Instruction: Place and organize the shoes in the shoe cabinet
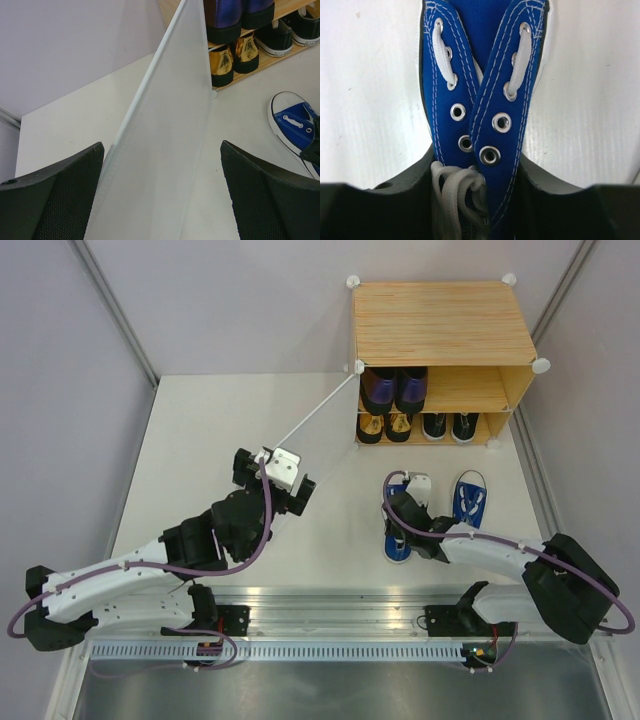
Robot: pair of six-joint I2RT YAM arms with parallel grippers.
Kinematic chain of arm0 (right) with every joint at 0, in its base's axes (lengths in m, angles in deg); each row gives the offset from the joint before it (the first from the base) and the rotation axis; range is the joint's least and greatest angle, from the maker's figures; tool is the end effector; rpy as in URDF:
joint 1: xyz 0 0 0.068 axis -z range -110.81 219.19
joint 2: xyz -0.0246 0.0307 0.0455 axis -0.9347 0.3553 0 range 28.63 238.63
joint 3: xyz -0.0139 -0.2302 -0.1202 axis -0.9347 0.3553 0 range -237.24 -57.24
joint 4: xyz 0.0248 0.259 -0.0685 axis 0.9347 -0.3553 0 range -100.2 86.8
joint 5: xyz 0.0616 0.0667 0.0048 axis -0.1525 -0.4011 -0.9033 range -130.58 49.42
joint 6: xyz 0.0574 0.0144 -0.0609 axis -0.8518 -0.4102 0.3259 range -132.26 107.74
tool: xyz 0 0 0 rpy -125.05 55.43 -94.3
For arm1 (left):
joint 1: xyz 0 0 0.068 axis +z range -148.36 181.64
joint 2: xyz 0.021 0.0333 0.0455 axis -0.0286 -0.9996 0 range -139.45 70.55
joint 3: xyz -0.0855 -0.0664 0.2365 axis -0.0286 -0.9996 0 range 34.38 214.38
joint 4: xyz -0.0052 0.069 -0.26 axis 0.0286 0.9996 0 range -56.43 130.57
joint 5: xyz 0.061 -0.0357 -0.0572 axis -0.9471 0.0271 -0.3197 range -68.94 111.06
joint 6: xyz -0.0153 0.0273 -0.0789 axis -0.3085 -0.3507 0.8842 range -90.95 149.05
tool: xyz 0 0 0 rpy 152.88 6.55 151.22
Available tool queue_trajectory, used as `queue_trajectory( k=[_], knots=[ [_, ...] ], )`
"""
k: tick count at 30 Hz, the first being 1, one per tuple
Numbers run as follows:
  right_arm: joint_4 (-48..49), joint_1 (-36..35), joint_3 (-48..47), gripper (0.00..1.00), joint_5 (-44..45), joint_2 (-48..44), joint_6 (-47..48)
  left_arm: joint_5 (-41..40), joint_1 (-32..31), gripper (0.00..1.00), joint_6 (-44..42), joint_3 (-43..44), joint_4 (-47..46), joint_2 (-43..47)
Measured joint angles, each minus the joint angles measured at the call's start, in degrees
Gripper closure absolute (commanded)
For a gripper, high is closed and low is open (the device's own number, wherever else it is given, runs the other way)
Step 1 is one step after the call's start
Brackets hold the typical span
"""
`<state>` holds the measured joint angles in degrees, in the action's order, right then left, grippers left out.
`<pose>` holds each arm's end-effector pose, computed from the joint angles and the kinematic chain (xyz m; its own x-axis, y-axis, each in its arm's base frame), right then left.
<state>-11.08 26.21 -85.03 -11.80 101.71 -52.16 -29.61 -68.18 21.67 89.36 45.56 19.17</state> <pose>0.2082 0.1450 0.1042 -0.6971 0.1190 -0.7071 0.0793 0.9929 0.0889 0.1343 -0.1981 0.3676 -0.0074 0.2562 -0.9666 0.3346 0.9115 0.2390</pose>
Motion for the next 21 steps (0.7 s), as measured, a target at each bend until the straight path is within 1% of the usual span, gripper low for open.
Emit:
queue_trajectory(
  k=[1, 4, 8, 13, 21],
  knots=[
    [-0.2, 0.0, 0.0, 0.92, -0.61, -0.44, -0.17, 0.0, 0.0, 0.0, -0.02, 0.0, 0.07, -0.02],
    [-2.36, -0.11, 0.0, 0.99, -3.15, -2.6, -0.09, 0.0, 0.0, 0.0, -0.02, 0.02, 0.13, 0.0],
    [-6.8, 0.17, -0.44, 0.99, -4.57, -7.89, 0.81, 0.0, 0.0, 0.01, -0.02, 0.02, 0.22, 0.0],
    [-10.23, 2.84, -2.29, 0.99, -4.79, -13.75, 2.34, 0.0, 0.0, 0.0, -0.02, 0.0, 0.35, 0.13],
    [-13.66, 7.04, -2.6, 0.99, -5.44, -18.6, 4.15, 0.02, 0.0, 0.0, 0.0, 0.02, 0.35, 0.55]
  ],
)
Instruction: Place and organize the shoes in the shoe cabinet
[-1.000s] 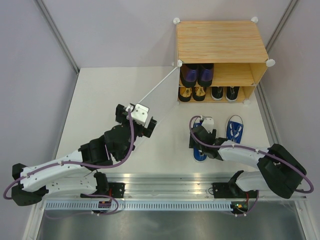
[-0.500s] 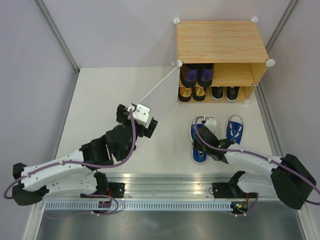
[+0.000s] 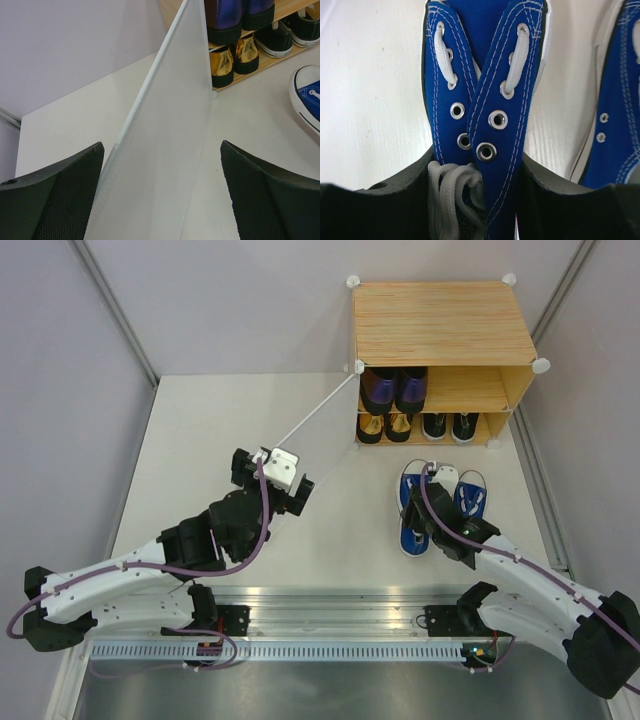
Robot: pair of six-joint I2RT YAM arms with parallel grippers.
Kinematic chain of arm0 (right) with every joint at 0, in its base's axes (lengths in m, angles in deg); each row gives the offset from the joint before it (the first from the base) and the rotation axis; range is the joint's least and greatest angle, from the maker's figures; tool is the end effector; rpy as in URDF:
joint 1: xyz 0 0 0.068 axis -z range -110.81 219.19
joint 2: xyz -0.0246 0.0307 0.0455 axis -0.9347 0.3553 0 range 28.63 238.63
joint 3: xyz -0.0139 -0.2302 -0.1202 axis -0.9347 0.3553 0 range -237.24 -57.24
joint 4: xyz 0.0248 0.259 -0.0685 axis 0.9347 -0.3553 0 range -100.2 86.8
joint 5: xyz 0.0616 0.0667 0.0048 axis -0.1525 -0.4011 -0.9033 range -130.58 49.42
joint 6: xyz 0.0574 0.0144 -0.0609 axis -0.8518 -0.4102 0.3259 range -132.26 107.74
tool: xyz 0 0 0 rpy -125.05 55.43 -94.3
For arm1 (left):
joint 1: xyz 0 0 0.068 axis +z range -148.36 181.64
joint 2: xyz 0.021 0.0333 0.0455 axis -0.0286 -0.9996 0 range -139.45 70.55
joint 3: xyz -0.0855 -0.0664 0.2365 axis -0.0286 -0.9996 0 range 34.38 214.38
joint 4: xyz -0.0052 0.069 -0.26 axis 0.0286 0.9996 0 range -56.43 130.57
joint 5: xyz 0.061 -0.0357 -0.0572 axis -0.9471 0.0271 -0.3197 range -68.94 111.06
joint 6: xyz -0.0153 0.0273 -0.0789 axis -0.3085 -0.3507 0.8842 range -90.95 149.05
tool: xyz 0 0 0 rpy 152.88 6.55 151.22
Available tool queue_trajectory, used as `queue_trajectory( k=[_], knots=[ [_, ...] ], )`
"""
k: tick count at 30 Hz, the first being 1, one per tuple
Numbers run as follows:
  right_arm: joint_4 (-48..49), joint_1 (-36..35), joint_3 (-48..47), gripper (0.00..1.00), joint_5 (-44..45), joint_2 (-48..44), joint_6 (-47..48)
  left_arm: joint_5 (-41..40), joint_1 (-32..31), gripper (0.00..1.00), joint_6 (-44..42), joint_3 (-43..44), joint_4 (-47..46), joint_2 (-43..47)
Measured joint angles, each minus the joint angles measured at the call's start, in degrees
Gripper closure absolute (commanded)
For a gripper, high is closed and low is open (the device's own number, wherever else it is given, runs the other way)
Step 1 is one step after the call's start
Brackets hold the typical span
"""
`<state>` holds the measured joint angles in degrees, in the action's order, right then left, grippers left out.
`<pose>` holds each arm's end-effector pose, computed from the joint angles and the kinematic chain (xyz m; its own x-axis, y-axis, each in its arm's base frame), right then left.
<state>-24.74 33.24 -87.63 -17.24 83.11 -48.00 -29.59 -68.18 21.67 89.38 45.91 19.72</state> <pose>0.2031 0.1108 0.1672 -0.6535 0.1886 -0.7330 0.0826 0.9804 0.1787 0.1334 -0.1957 0.3690 -0.0061 0.2527 -0.9675 0.3346 0.9123 0.2362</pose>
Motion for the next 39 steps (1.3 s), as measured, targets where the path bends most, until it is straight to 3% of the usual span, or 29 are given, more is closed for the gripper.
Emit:
queue_trajectory(
  k=[8, 14, 22, 39],
  knots=[
    [-2.64, 6.67, -1.51, 0.99, 0.83, -5.22, 1.14, 0.0, 0.0, 0.0, 0.0, 0.0, 0.02, 0.02],
    [-2.29, 14.14, -7.45, 0.99, 0.04, -3.87, 3.15, 0.09, 0.0, 0.0, 0.0, 0.0, 0.02, 0.24],
    [5.68, 23.89, -19.89, 0.99, -6.34, 8.55, 7.93, 0.13, 0.0, 0.0, 0.0, 0.0, 0.09, 1.33],
    [21.07, 34.23, -34.25, 0.99, -13.4, 31.78, 18.64, 0.11, 0.0, 0.0, -0.02, 0.0, 0.42, 2.25]
  ],
)
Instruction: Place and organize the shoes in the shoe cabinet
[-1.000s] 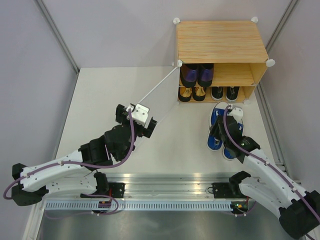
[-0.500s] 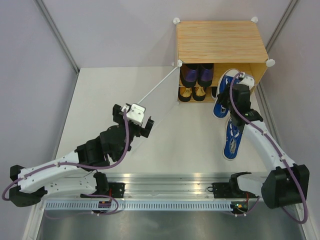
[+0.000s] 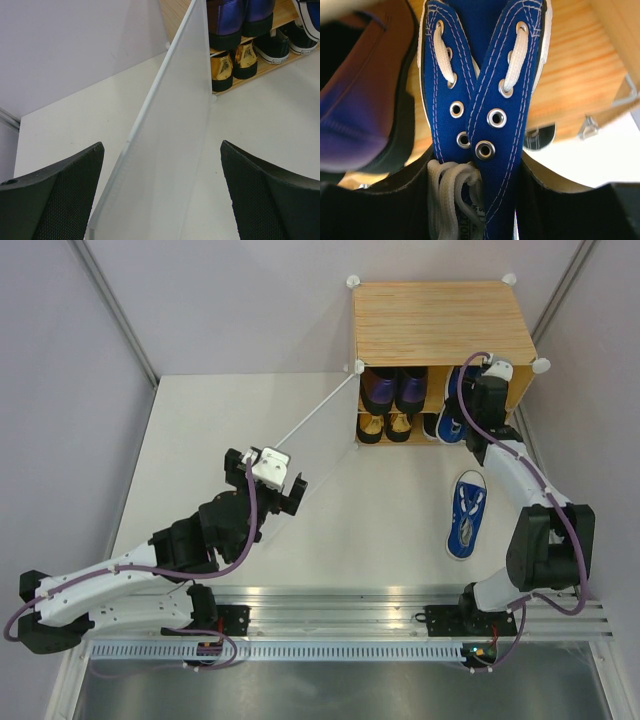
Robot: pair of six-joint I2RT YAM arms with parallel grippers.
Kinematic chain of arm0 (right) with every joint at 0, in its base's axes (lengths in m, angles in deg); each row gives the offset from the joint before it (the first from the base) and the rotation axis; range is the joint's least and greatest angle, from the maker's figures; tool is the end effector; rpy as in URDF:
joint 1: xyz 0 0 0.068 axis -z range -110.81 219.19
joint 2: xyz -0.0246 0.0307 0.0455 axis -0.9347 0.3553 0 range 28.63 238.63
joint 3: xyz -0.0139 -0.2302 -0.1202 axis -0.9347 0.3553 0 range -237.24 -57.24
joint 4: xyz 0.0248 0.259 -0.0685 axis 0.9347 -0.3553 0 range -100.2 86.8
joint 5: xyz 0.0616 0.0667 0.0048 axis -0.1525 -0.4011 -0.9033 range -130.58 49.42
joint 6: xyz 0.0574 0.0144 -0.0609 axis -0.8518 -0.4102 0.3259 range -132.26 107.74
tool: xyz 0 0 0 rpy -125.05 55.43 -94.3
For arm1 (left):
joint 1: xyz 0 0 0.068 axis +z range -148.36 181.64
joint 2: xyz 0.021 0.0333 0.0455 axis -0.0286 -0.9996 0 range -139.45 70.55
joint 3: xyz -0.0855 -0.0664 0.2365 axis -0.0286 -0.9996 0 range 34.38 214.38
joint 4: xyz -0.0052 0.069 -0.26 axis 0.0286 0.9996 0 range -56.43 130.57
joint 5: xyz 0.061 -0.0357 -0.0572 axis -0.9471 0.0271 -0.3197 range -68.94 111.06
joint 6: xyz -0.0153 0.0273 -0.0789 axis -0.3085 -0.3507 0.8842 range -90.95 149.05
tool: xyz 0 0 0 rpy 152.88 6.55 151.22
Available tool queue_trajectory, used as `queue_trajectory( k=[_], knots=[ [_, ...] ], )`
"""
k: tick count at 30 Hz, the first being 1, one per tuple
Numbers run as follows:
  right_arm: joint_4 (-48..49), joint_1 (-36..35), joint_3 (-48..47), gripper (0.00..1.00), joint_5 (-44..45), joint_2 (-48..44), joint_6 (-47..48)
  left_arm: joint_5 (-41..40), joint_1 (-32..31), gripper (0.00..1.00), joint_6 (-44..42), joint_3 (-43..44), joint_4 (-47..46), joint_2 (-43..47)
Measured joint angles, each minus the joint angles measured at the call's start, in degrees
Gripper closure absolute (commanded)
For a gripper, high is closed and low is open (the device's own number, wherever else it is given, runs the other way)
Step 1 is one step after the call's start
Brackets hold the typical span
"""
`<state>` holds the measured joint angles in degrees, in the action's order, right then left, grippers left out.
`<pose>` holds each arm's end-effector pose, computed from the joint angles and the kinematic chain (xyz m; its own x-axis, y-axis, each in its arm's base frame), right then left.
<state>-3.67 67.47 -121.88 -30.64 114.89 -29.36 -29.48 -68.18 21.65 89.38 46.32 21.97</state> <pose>0.3979 -0.0009 0.2708 -0.3209 0.2802 -0.9047 0.2351 0.9489 0.2105 0.1298 -0.1862 0.3762 0.0050 0.2236 -0.9747 0.3339 0.9183 0.2125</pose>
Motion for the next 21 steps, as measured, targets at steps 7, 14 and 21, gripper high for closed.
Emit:
queue_trajectory(
  k=[7, 14, 21],
  knots=[
    [1.51, 1.4, -6.62, 0.99, -3.08, 6.75, 2.05, 0.0, 0.0, 0.0, 0.0, 0.0, 0.0, 0.0],
    [1.68, 1.36, -12.09, 0.81, -5.05, 12.96, 3.45, -0.02, 0.0, 0.01, -0.09, 0.0, -0.02, 0.0],
    [1.77, 1.36, -12.66, 0.38, -5.35, 13.35, 3.41, -0.02, 0.0, 0.0, -0.44, 0.0, -0.02, -0.02]
  ],
)
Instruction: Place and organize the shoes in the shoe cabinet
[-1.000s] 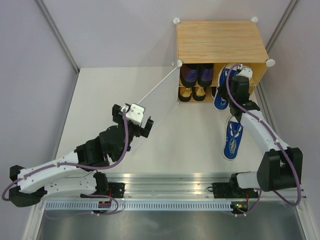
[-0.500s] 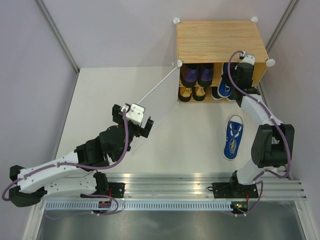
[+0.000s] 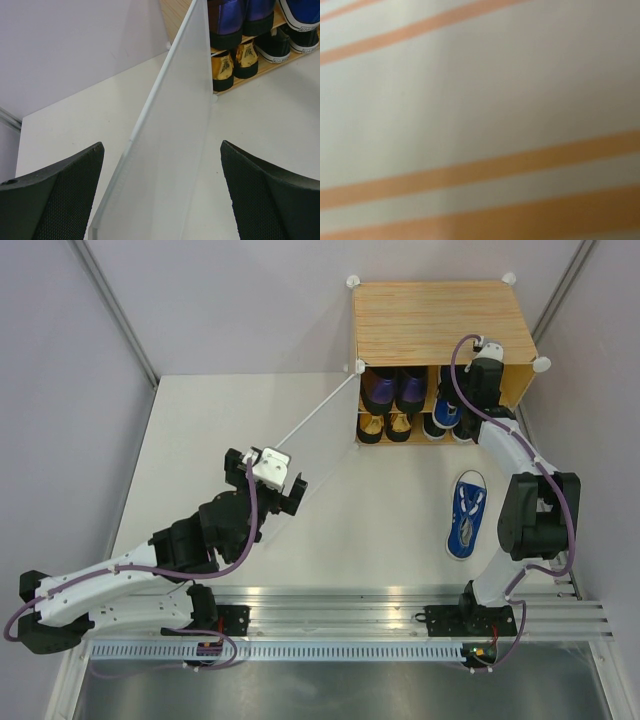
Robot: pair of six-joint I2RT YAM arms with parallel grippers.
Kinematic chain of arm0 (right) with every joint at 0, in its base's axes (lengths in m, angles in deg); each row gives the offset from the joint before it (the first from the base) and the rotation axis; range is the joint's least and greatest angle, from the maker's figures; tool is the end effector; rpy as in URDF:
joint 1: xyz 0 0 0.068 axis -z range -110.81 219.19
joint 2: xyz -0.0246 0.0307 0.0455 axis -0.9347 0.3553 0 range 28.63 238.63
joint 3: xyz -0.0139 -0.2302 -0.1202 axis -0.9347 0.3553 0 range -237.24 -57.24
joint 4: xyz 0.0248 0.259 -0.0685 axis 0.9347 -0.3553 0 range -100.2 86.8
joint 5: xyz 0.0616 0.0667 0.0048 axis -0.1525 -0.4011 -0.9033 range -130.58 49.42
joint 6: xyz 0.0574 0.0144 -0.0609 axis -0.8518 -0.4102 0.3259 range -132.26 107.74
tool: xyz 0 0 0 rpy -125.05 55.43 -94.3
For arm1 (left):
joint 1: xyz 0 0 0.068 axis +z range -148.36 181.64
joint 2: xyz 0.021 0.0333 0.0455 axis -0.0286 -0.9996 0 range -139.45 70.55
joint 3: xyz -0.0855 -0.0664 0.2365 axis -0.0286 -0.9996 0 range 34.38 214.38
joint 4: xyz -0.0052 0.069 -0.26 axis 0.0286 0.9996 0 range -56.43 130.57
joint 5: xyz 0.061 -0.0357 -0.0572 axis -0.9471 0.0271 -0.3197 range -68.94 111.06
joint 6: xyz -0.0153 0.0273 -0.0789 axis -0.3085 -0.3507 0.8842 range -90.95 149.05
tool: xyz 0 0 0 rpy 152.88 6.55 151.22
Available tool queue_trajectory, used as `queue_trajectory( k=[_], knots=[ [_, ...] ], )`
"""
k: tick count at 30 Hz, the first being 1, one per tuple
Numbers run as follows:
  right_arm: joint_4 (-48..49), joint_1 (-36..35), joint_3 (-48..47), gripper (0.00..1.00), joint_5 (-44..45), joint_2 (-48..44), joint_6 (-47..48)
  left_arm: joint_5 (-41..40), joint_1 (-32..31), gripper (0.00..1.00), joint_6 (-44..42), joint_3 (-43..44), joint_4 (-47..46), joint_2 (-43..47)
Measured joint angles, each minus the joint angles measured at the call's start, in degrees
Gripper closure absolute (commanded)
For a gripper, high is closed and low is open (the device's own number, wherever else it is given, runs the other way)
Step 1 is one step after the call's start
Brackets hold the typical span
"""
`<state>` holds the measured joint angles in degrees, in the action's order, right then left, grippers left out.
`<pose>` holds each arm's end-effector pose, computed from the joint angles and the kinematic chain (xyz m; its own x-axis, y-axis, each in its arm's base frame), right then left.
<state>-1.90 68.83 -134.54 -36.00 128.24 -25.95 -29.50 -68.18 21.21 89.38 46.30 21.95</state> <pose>0.4573 -0.0030 0.2670 -0.3321 0.2339 -0.9138 0.1512 0.9694 0.1932 0.1298 -0.1862 0.3761 0.0076 0.2307 -0.9730 0.3336 0.9167 0.2200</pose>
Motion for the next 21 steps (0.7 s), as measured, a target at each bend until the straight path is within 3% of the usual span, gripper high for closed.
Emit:
queue_trajectory(
  k=[4, 7, 21],
  knots=[
    [0.02, 0.0, 0.0, 0.24, -0.15, 0.02, -0.2, 0.0, 0.0, 0.0, -0.04, 0.0, 0.0, -0.2],
    [0.37, 0.0, 0.02, 0.2, -0.24, 0.02, -0.44, 0.0, 0.0, 0.0, -0.09, 0.0, 0.0, -0.33],
    [1.51, 0.0, 0.94, 0.16, -0.52, -0.39, -0.26, 0.02, 0.0, 0.01, -0.37, 0.0, 0.0, -0.55]
  ],
)
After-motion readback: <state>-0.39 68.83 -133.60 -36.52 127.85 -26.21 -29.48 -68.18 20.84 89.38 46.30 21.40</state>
